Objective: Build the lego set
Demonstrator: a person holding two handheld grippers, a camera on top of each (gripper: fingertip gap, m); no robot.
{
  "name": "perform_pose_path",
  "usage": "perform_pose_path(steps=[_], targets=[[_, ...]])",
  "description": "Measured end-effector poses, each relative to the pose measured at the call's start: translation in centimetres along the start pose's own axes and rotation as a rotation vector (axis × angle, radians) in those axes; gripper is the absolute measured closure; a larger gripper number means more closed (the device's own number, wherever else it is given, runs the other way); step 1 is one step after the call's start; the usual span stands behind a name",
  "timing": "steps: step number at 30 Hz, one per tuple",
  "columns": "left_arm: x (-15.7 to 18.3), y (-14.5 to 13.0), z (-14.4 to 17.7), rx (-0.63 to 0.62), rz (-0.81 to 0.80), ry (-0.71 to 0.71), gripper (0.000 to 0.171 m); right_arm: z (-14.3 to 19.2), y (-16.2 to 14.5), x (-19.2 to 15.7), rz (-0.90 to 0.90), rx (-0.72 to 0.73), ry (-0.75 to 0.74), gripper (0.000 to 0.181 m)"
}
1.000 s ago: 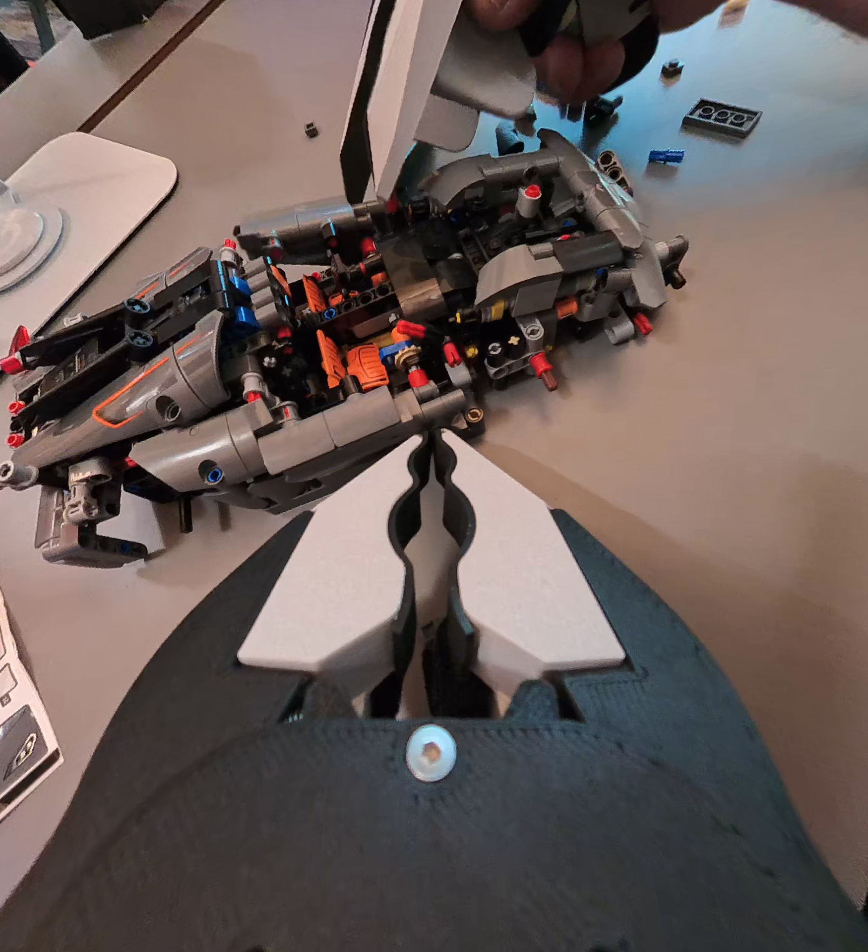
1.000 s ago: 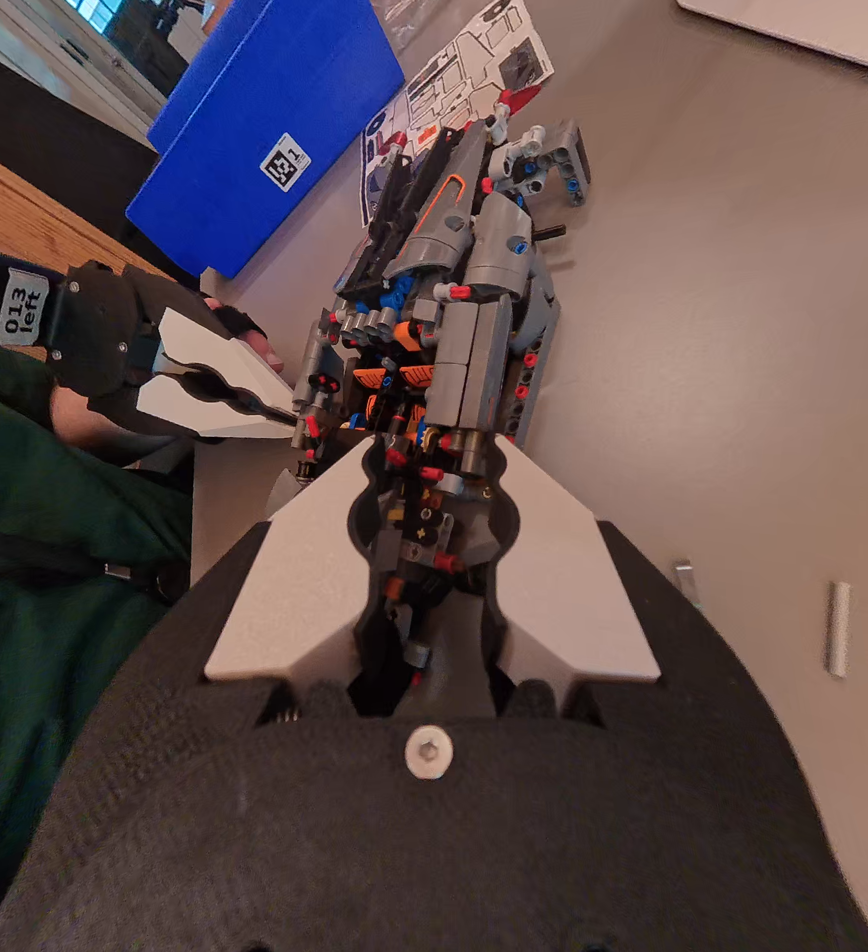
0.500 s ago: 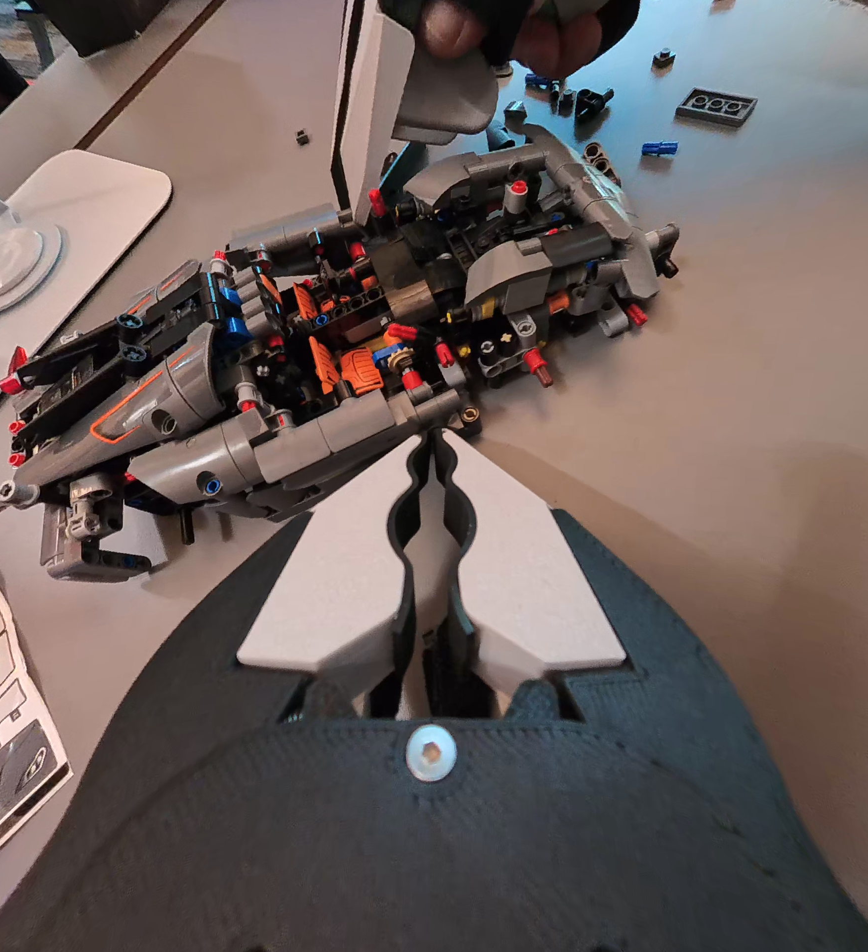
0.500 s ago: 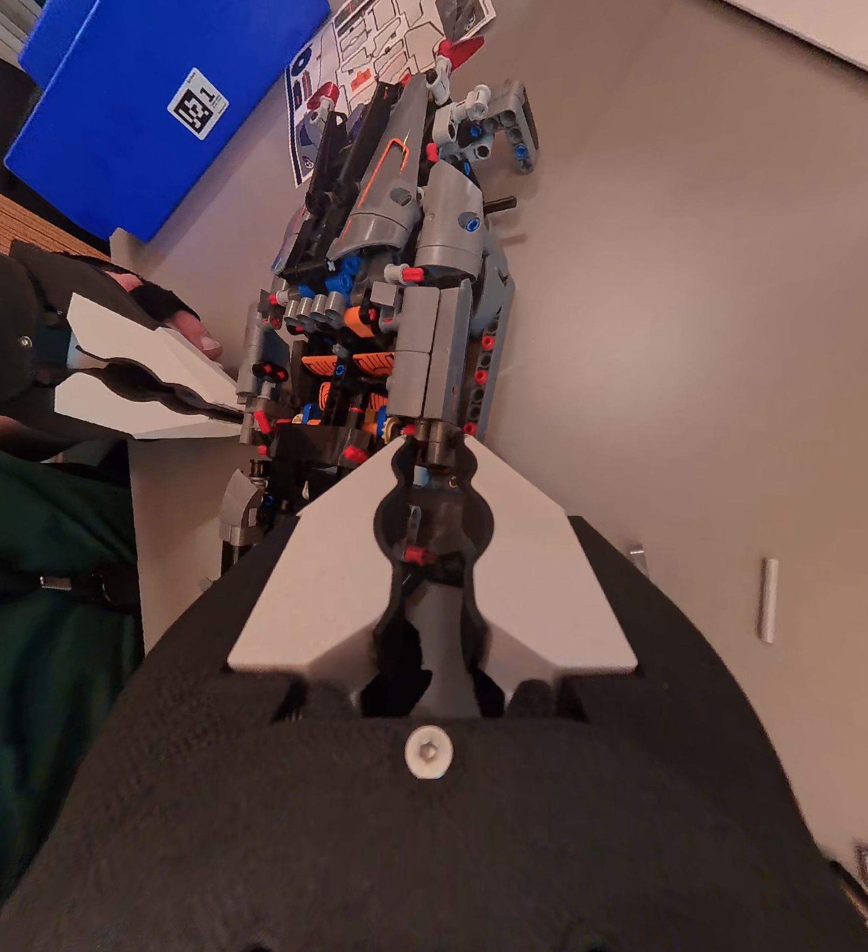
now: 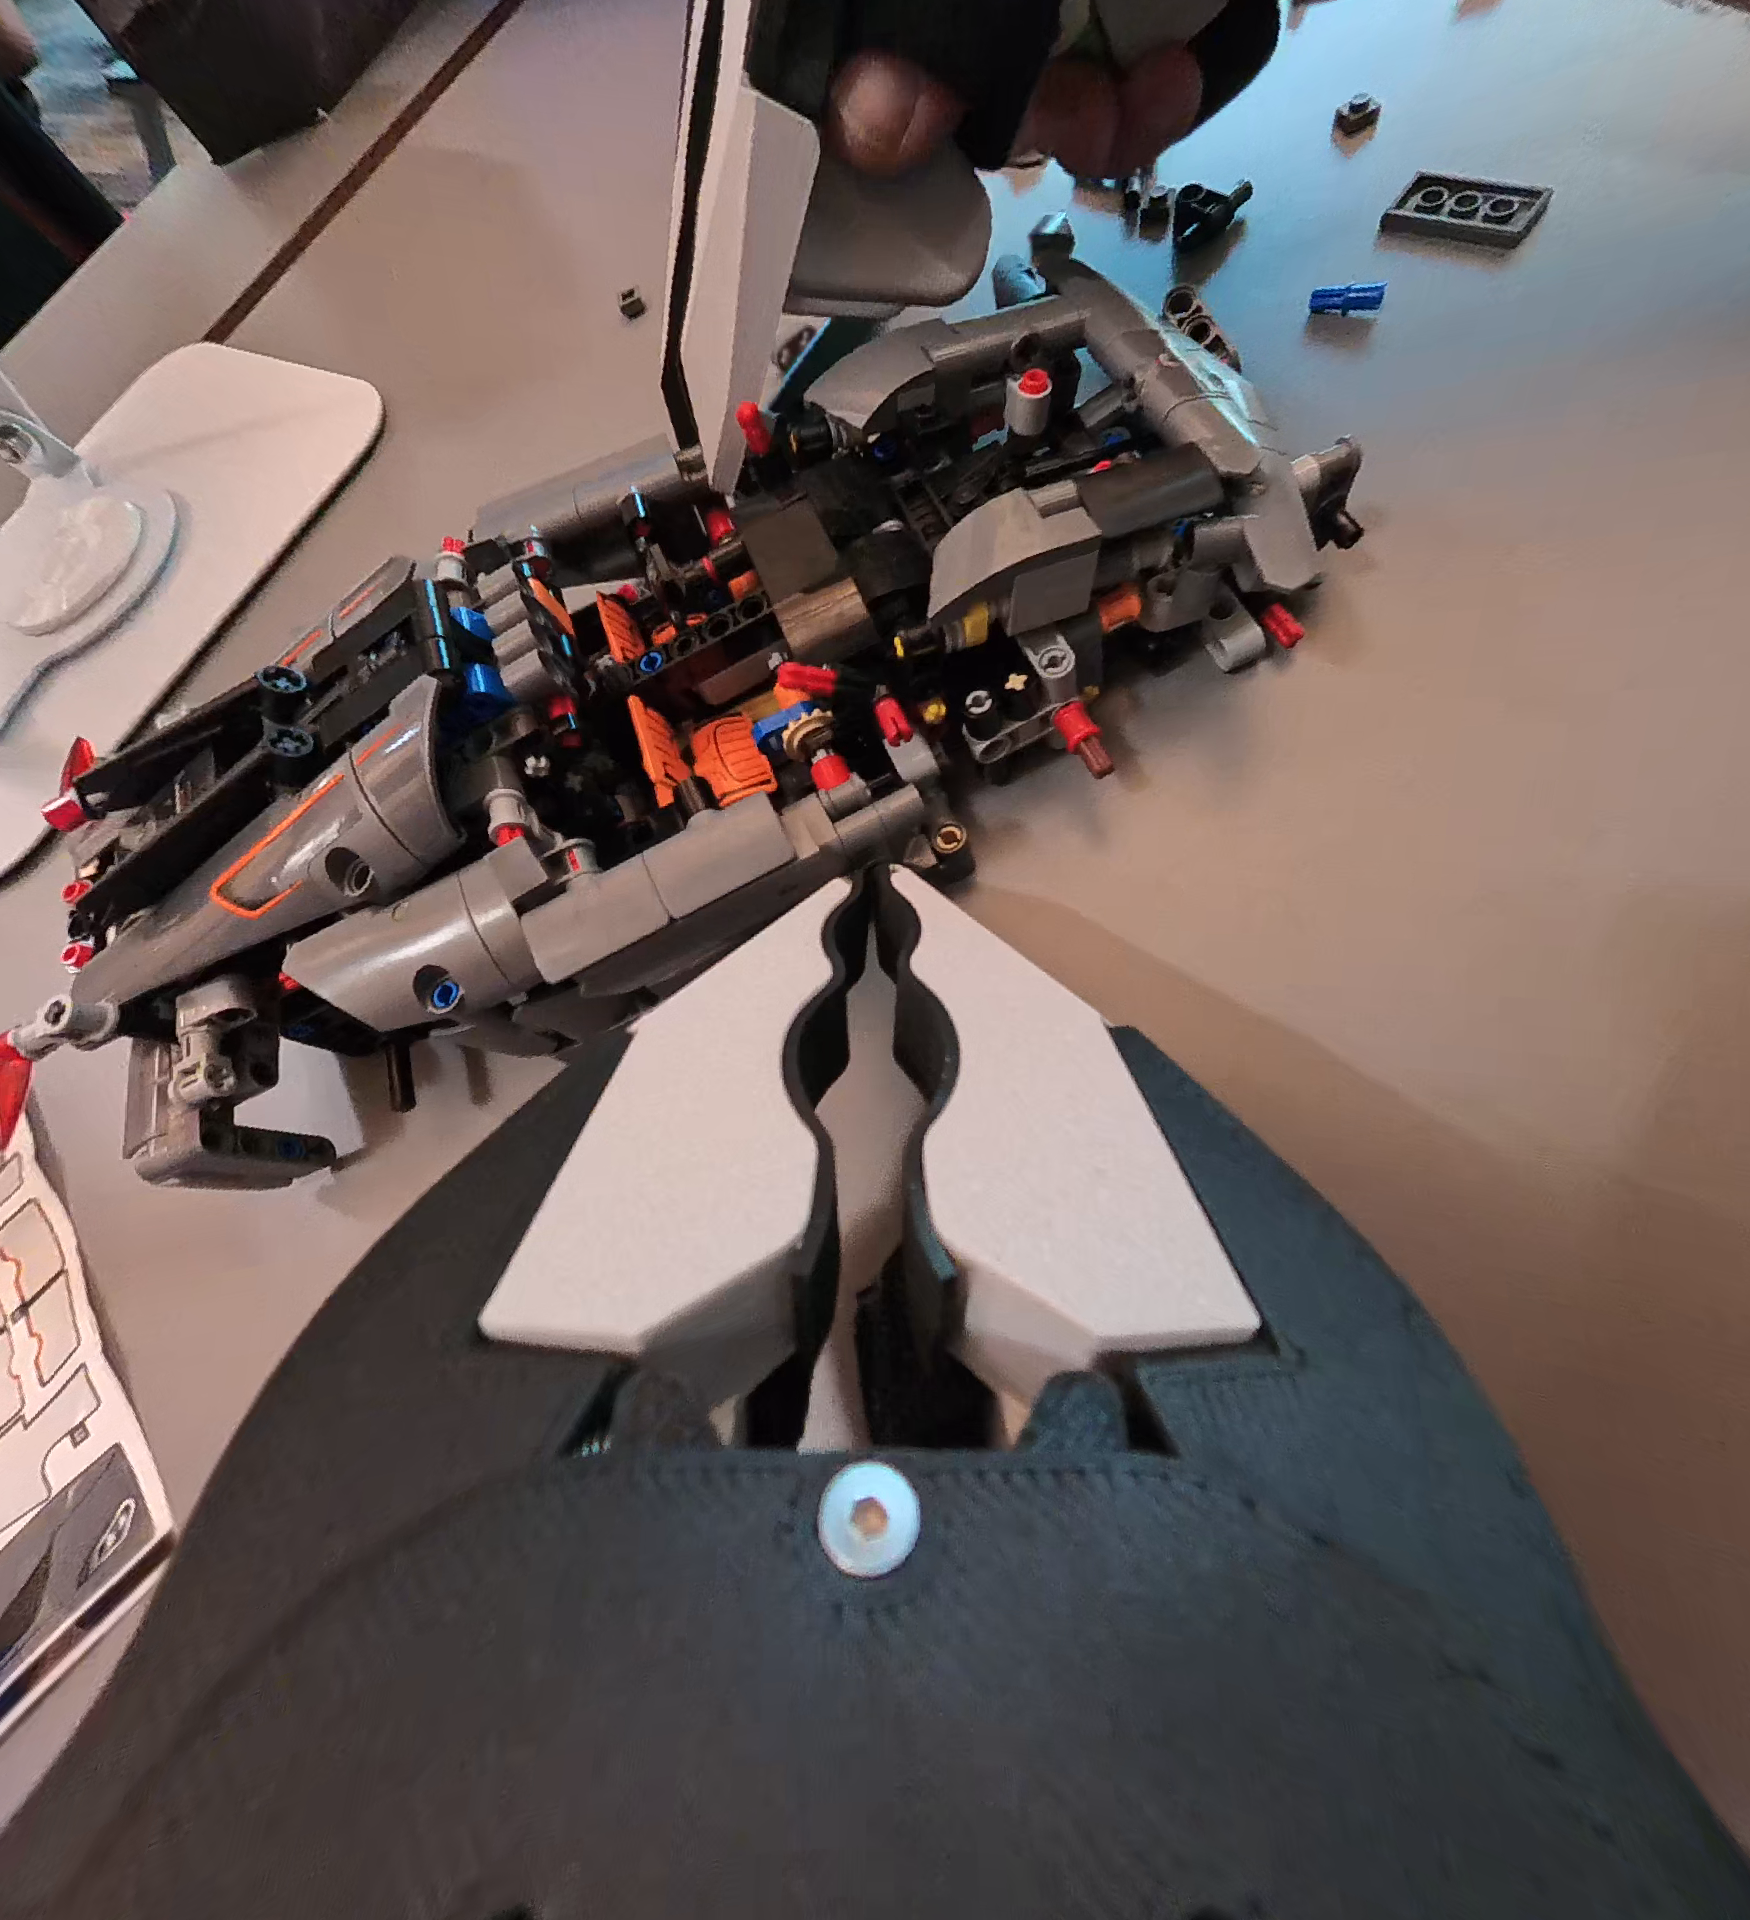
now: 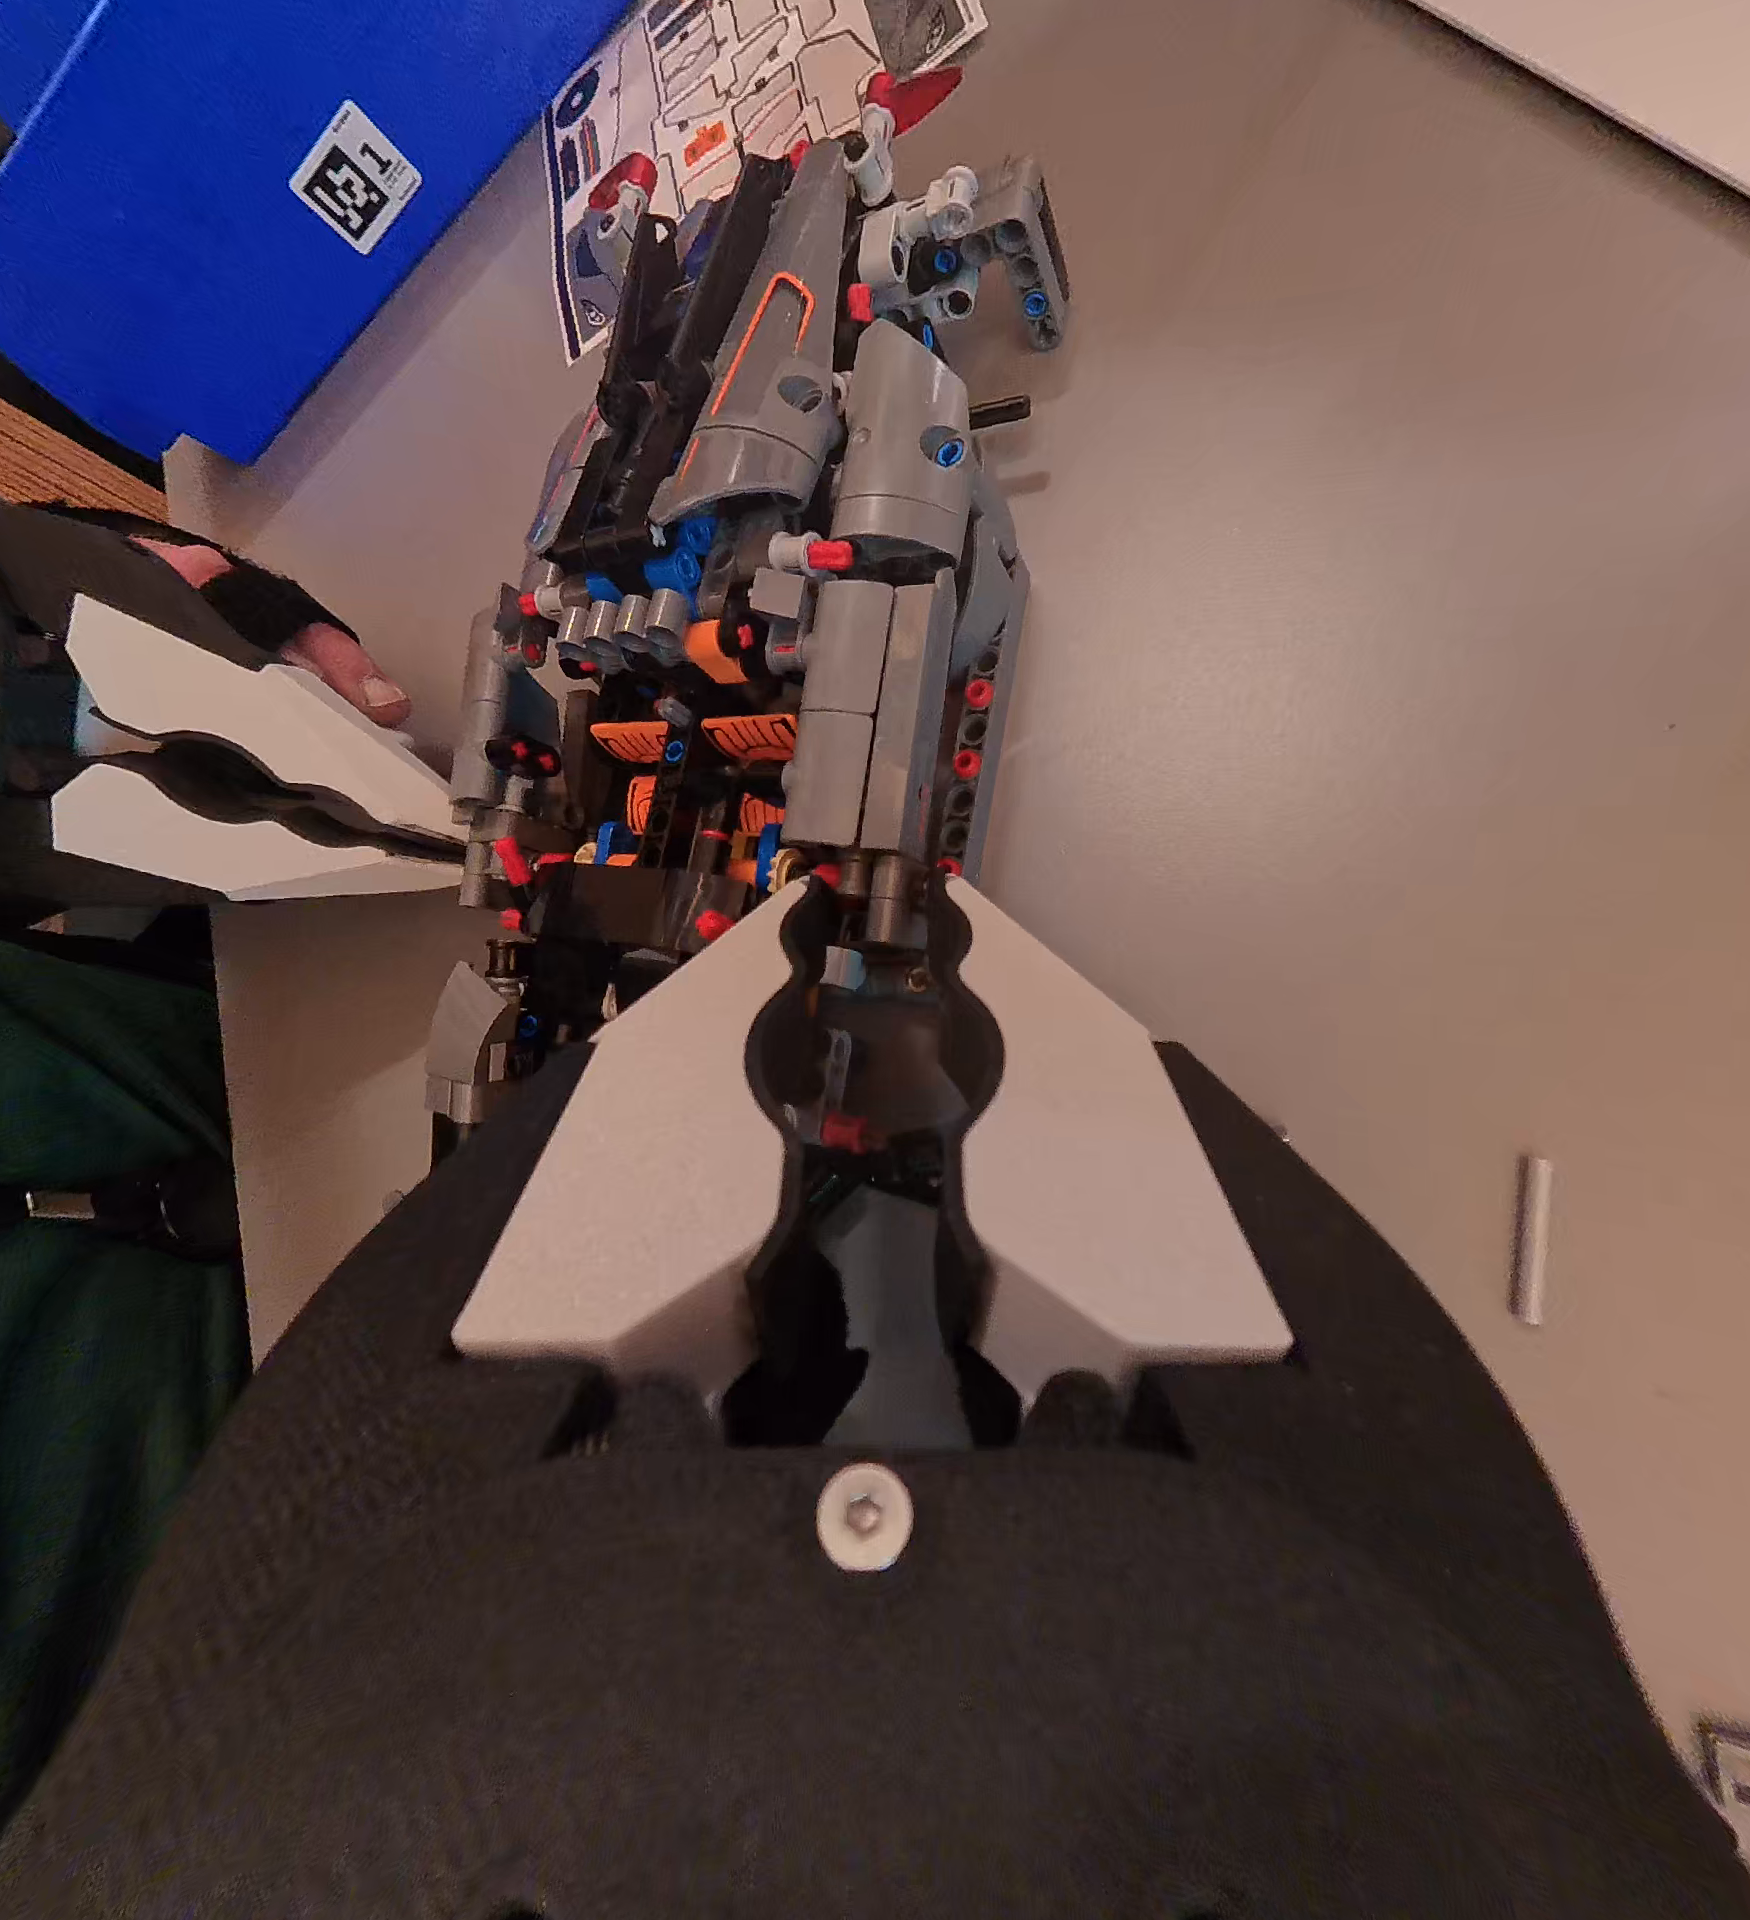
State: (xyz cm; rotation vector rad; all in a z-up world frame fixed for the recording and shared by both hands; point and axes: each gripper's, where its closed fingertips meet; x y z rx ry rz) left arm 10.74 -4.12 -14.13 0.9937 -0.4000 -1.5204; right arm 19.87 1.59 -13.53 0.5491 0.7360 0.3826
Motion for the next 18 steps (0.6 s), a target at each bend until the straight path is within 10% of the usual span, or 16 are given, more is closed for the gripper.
perform_pose_path(steps=[18], targets=[[0.04, -0.16, 0.04, -0.023, 0.033, 0.011, 0.171, -0.18, -0.31, 0.38, 0.069, -0.004, -0.049, 0.173]])
Point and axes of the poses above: each gripper's, where its closed fingertips meet, z back along the fingers, y out of its top, x = y × z across the jaws, and after that the axes turned 7 degrees about -z, right-handed
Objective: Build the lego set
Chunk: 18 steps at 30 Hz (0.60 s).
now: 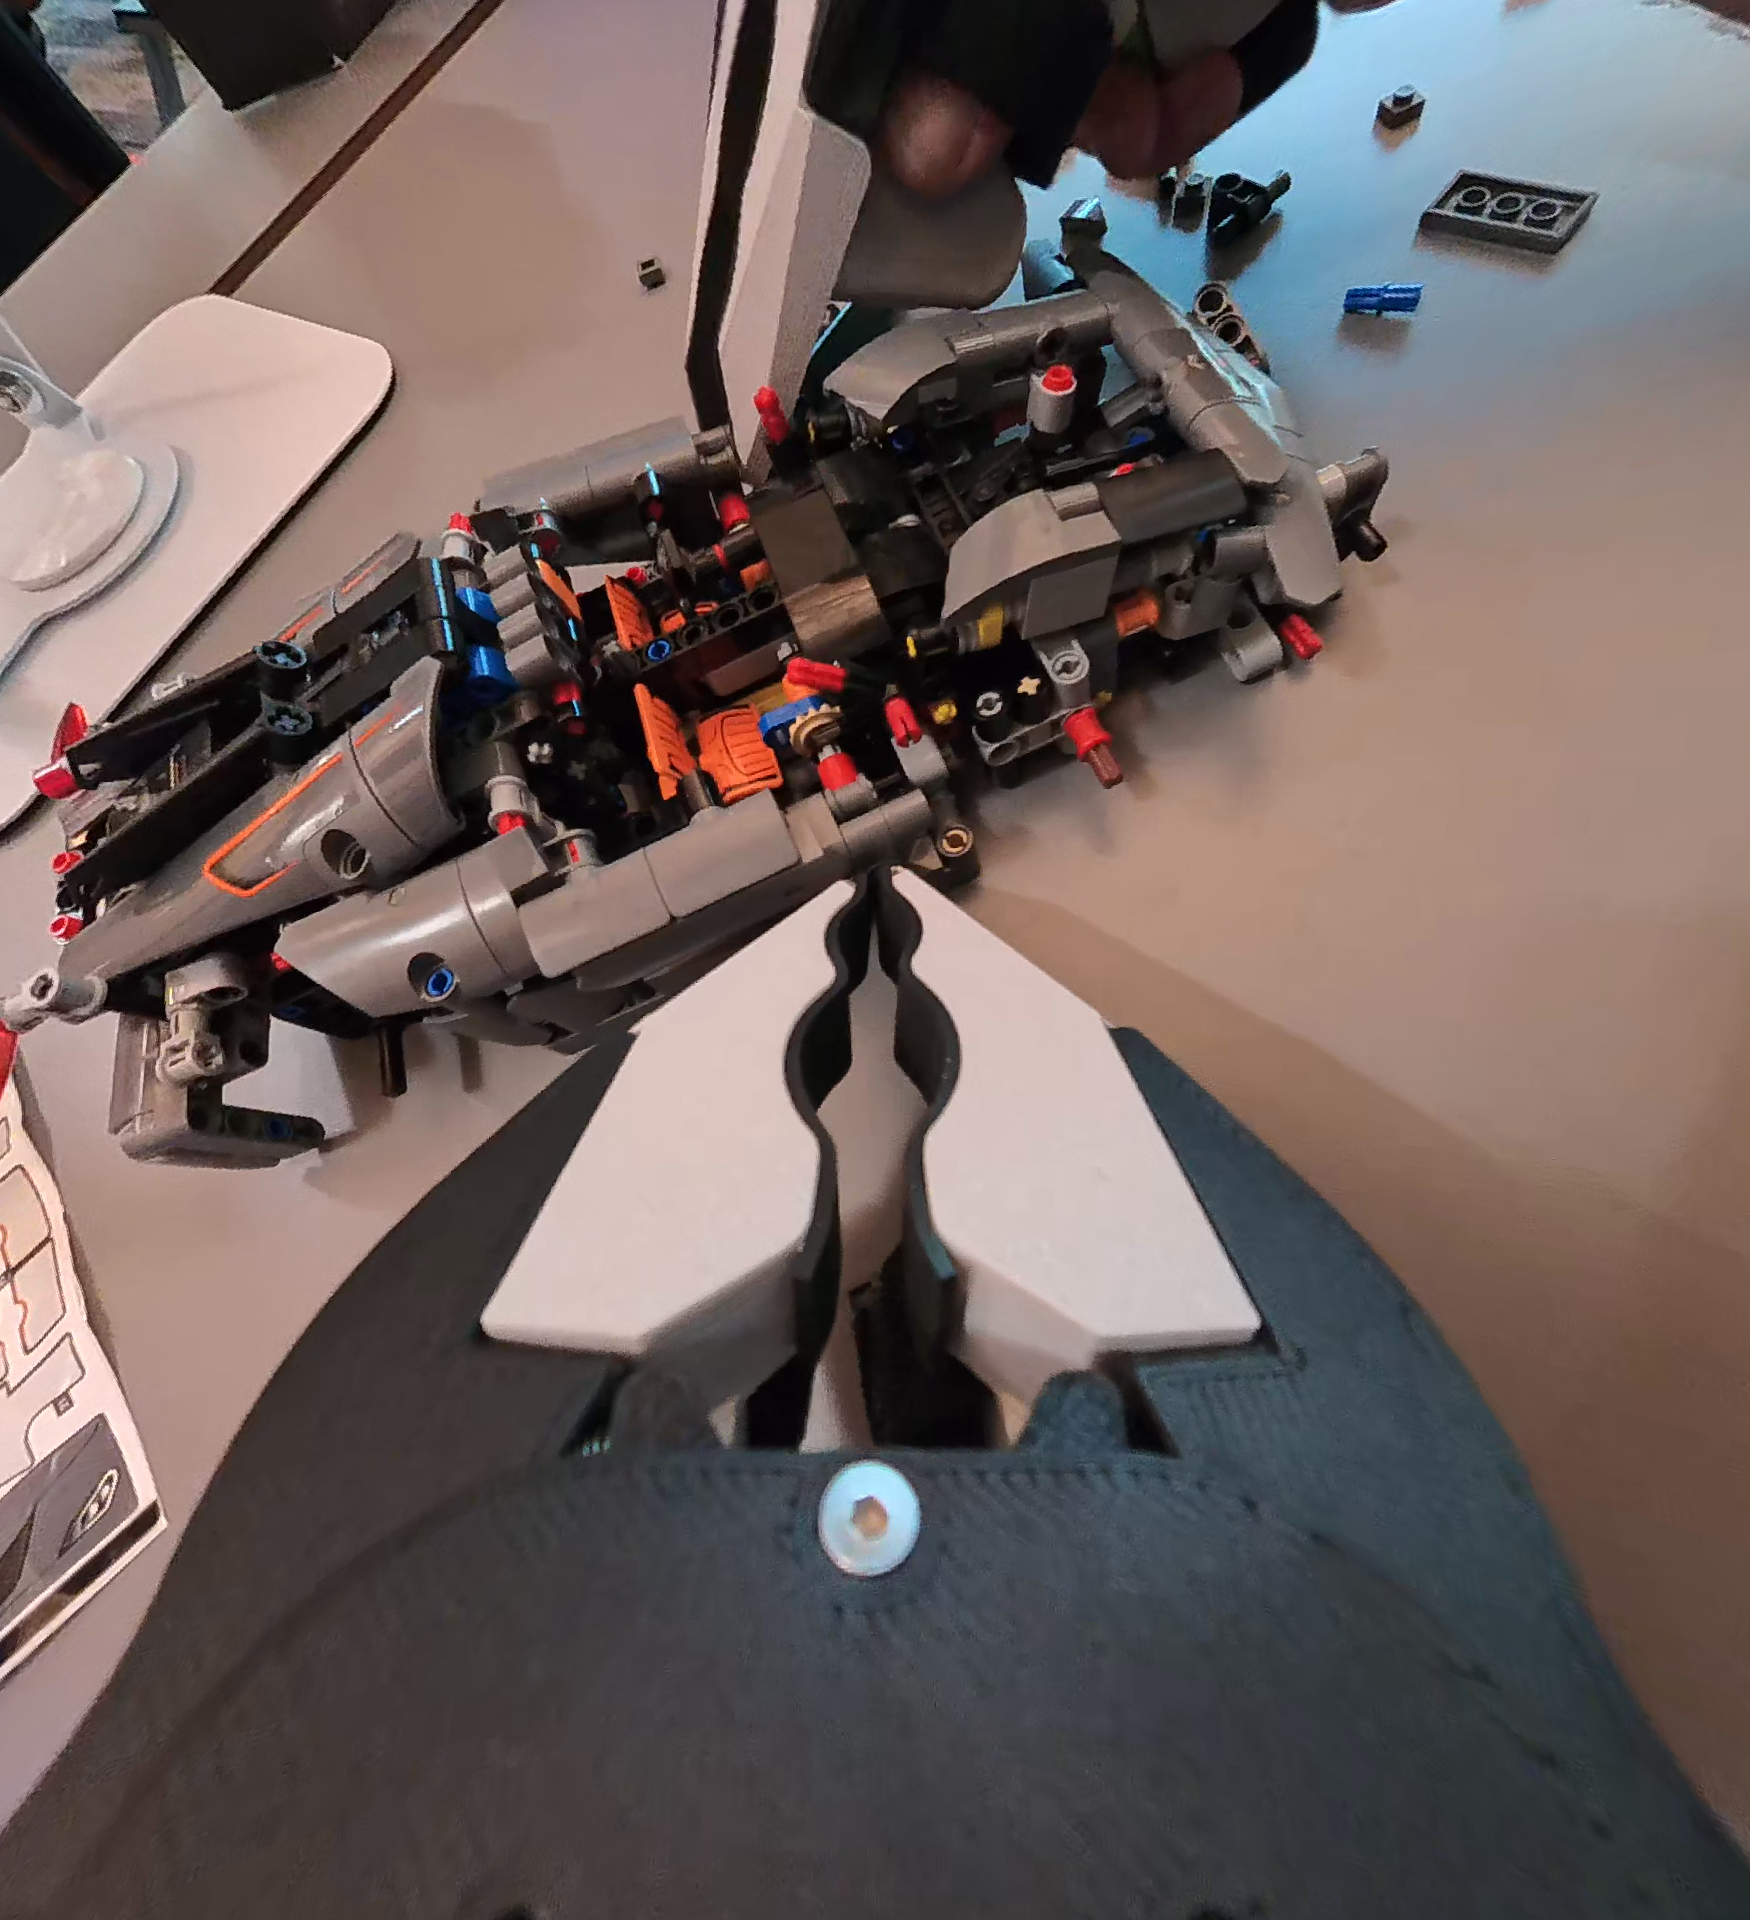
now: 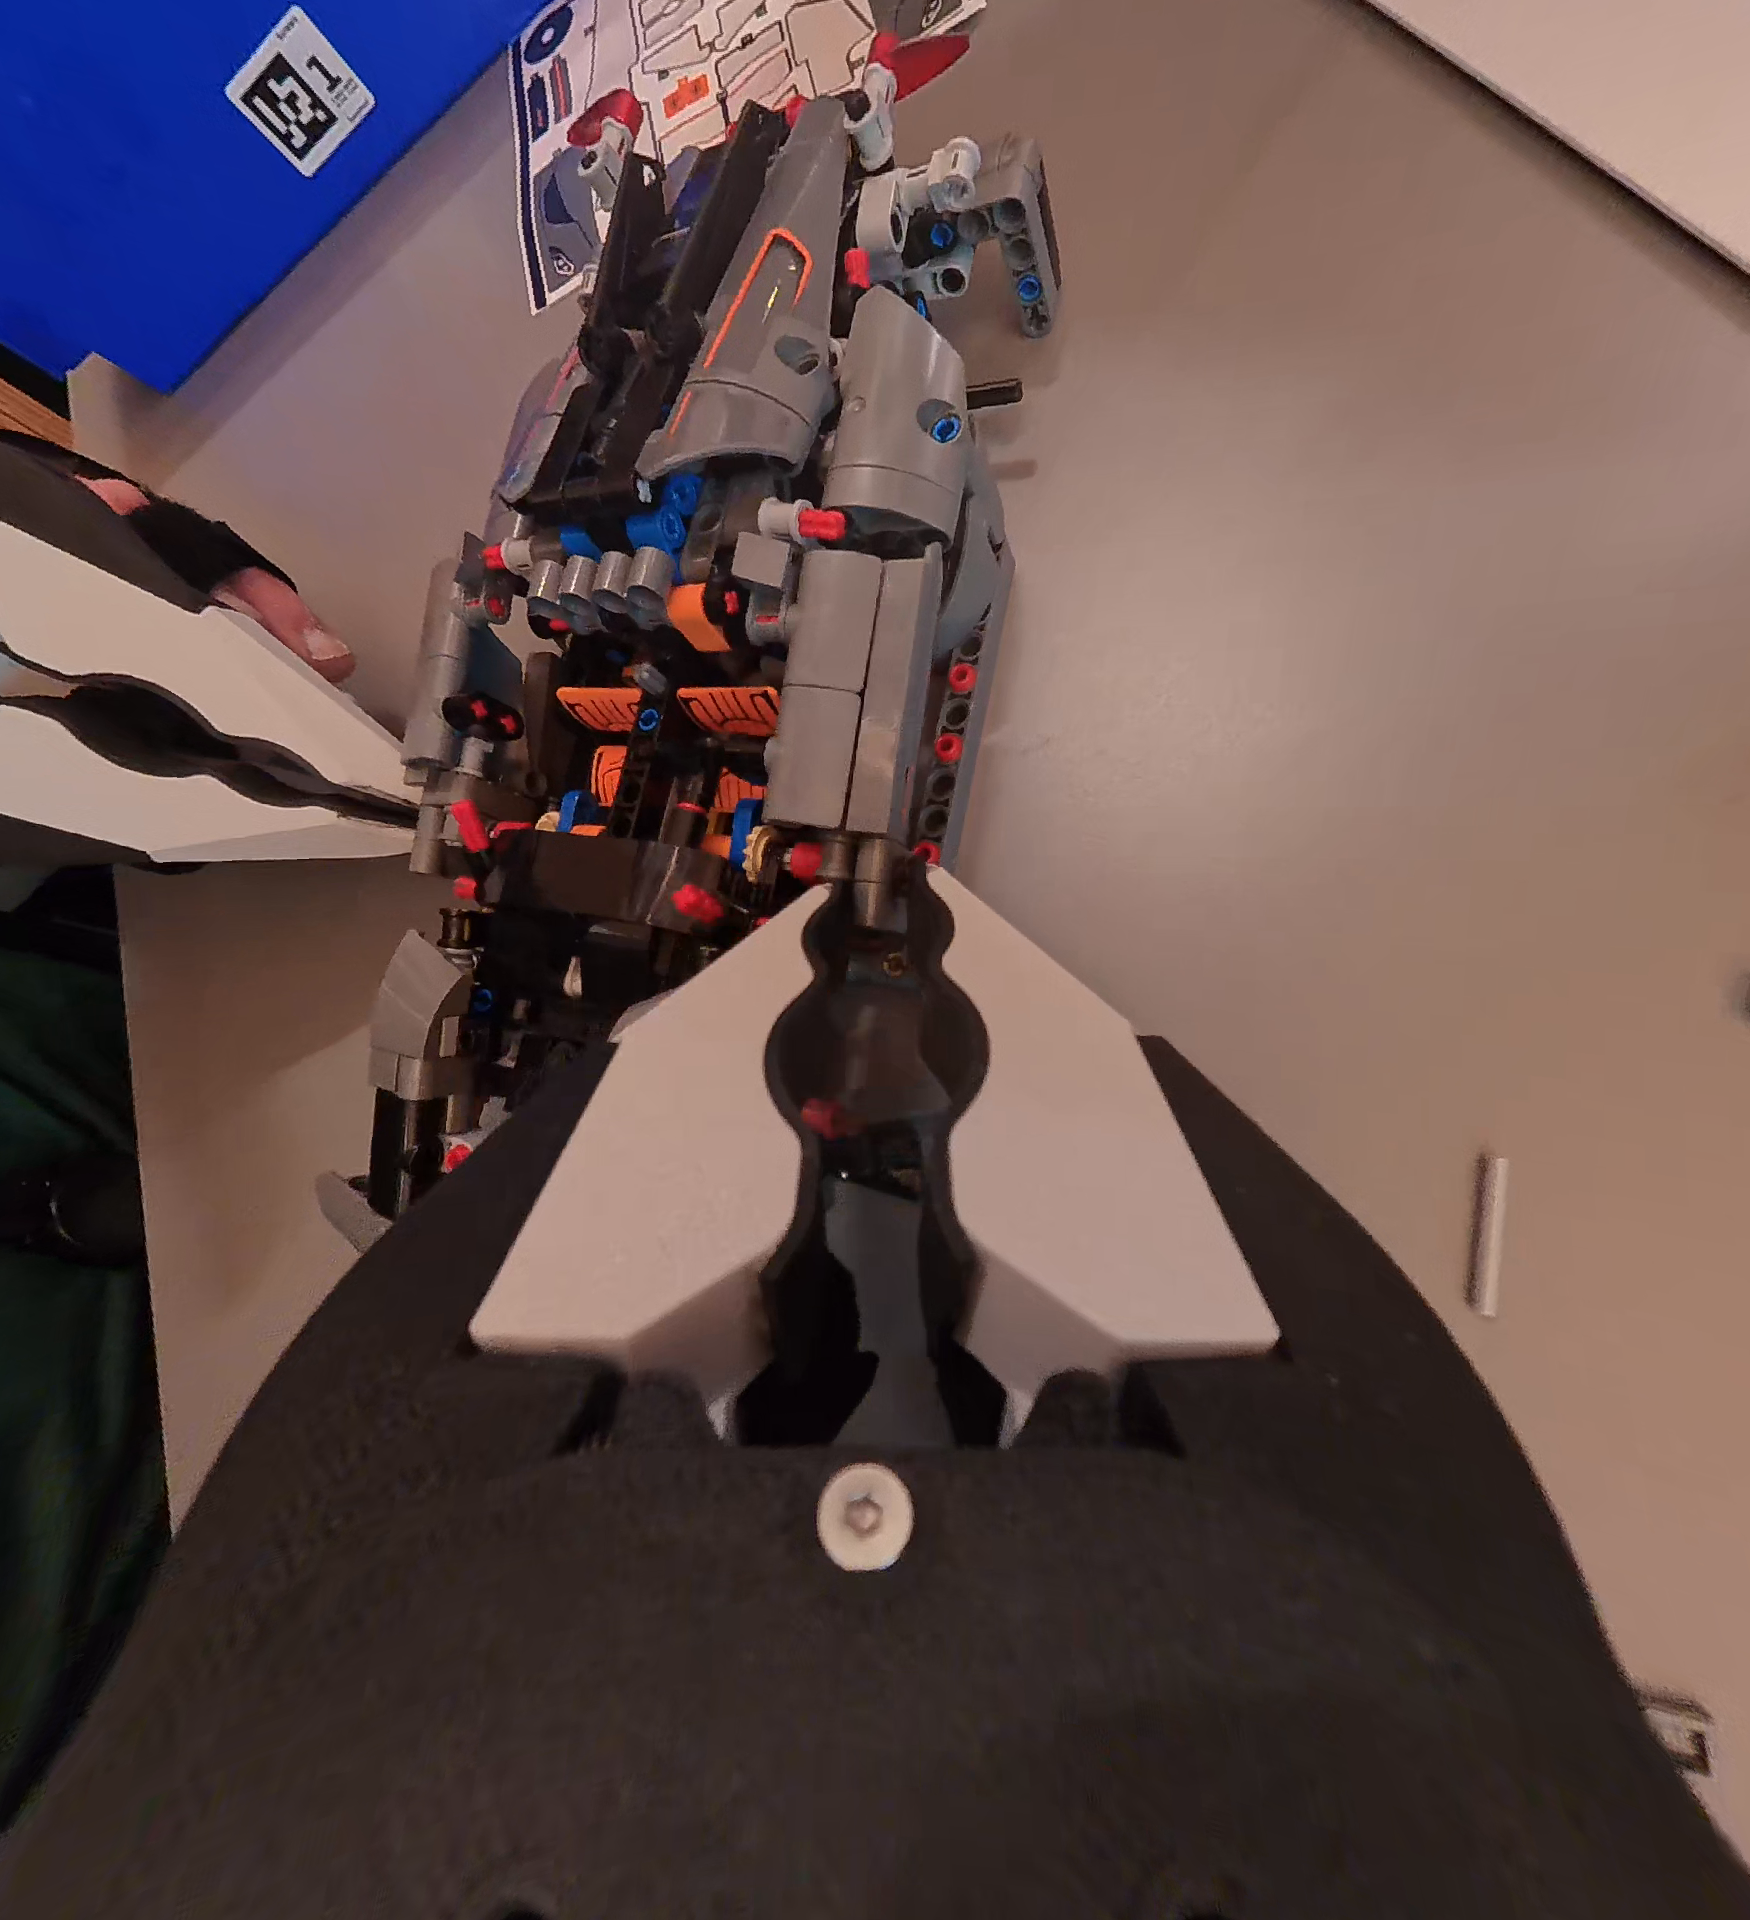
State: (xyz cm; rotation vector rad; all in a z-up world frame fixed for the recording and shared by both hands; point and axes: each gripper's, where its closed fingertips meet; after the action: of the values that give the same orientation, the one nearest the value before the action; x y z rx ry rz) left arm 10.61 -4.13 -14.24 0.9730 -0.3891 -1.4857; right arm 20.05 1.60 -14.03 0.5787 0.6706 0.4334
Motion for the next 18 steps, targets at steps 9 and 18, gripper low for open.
perform_pose_path(steps=[9, 18], targets=[[0.03, -0.01, -0.04, 0.012, -0.042, -0.039, 0.171, -0.07, 0.13, 0.02, 0.023, -0.001, -0.003, 0.173], [0.03, 0.02, -0.08, 0.015, -0.062, -0.067, 0.171, -0.12, 0.16, 0.06, 0.050, -0.027, 0.004, 0.173]])
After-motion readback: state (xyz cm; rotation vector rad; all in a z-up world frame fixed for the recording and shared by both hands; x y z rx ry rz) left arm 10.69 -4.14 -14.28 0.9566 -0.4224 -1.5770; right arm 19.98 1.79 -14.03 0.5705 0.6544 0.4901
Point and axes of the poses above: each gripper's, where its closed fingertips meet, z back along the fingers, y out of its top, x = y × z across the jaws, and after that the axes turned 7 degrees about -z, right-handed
